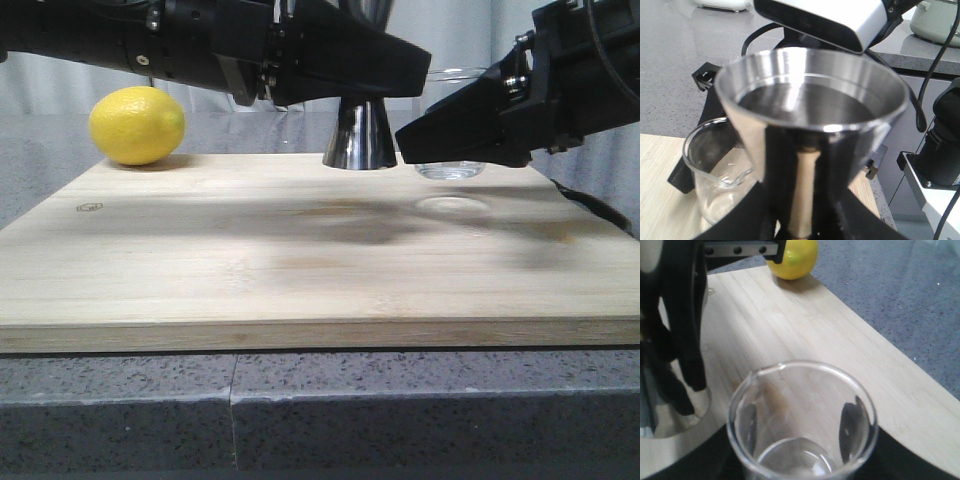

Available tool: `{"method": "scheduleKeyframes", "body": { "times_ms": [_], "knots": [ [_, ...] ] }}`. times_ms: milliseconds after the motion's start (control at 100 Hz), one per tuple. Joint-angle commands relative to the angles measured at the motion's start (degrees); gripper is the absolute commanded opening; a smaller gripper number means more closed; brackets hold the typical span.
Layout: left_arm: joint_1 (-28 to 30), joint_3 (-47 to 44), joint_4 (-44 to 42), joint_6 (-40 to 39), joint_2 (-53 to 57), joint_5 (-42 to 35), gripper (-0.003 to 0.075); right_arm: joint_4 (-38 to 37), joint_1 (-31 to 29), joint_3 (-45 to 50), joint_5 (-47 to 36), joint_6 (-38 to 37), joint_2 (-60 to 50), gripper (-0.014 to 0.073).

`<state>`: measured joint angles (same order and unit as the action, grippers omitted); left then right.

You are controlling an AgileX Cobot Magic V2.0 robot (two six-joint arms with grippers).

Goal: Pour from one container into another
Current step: 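Tilt the beaker upright and move it back down with the right gripper, then lower the empty beaker onto the board and open the right gripper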

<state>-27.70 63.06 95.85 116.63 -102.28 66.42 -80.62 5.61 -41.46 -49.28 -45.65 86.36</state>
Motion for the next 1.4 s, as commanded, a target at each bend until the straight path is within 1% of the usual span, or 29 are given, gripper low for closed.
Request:
{"method": "scheduleKeyframes", "body": {
  "times_ms": [0, 160, 370, 500, 620, 1110, 1280, 1390],
  "knots": [
    [1.2, 1.75, 4.6, -0.39, 3.11, 7.06, -0.0019, 1.41, -0.94, -1.18, -4.64, -0.69, -2.21, 0.0236],
    [2.27, 1.75, 4.6, -0.39, 3.11, 7.06, -0.0019, -1.57, -3.87, -1.18, -8.54, -4.09, -2.21, 0.0236],
    [2.61, 1.84, 4.6, -0.39, 3.11, 7.06, -0.0019, -6.86, -8.04, -1.18, -13.9, -6.79, -2.21, 0.0236],
    [3.23, 2.2, 4.9, -0.39, 3.11, 6.8, -0.0019, -10.39, -9.23, -1.18, -16.88, -7.48, -2.21, 0.0236],
    [4.41, 2.2, 5.02, -0.39, 3.11, 6.9, -0.0019, -12.86, -9.37, -1.18, -17.6, -7.73, -2.21, 0.0236],
    [4.73, 2.2, 5.02, -0.39, 3.11, 7.03, -0.0019, -14.24, -8.8, -1.18, -17.68, -7.73, -0.84, 0.0236],
    [4.73, 2.2, 5.02, -0.39, 3.11, 7.03, -0.0019, -11.43, -7.02, -1.18, -16.64, -7.73, 0.97, 0.0236],
    [4.73, 2.2, 5.02, -0.39, 3.11, 7.03, -0.0019, -10.56, -6.91, -1.18, -15.99, -7.63, 1.78, 0.0236]
  ]
}}
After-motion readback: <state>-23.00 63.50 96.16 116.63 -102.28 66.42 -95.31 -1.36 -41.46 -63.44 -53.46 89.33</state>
